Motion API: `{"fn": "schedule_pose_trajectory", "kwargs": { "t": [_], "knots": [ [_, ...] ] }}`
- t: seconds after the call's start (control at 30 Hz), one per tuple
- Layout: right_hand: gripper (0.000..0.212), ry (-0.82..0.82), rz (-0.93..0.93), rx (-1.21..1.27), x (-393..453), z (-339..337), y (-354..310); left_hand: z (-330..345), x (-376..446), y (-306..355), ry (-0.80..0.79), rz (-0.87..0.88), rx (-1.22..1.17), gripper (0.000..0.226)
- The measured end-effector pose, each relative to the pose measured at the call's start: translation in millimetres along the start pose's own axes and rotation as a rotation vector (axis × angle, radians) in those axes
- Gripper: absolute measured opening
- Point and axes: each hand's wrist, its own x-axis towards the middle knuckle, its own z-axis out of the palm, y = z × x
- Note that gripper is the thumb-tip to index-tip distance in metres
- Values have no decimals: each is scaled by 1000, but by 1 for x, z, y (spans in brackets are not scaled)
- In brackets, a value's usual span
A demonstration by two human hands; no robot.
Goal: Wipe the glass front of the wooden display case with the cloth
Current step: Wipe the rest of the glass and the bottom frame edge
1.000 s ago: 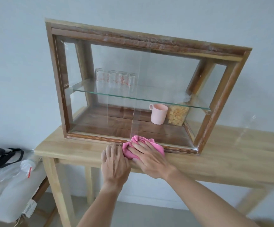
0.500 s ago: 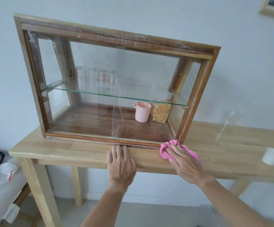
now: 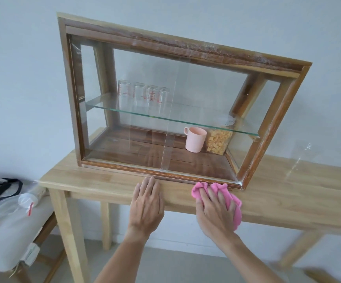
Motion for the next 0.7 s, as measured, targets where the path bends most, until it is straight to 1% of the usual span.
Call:
{"fn": "schedule_pose_trajectory", "kwargs": {
  "t": [0.17, 0.23, 0.3, 0.47, 0.53, 0.6, 0.7],
  "knots": [
    [55, -7, -146, 6, 6, 19, -93, -11, -1, -54, 19, -13, 28, 57],
    [56, -23, -207, 31, 8, 25, -127, -14, -1, -78, 32, 8, 6, 59],
    [56, -48, -277, 58, 11, 29, -157, -18, 0, -103, 28, 43, -17, 55],
    [57, -92, -426, 92, 15, 36, -212, -40, -5, -154, 64, 33, -58, 54],
    [57, -130, -479, 125, 19, 40, -232, -49, -6, -171, 78, 19, -82, 58],
    [55, -161, -527, 161, 25, 44, -254, -55, -7, -188, 94, 5, -115, 55],
    [55, -232, -596, 190, 33, 48, -286, -61, -10, -215, 160, -52, -130, 55]
  ]
}}
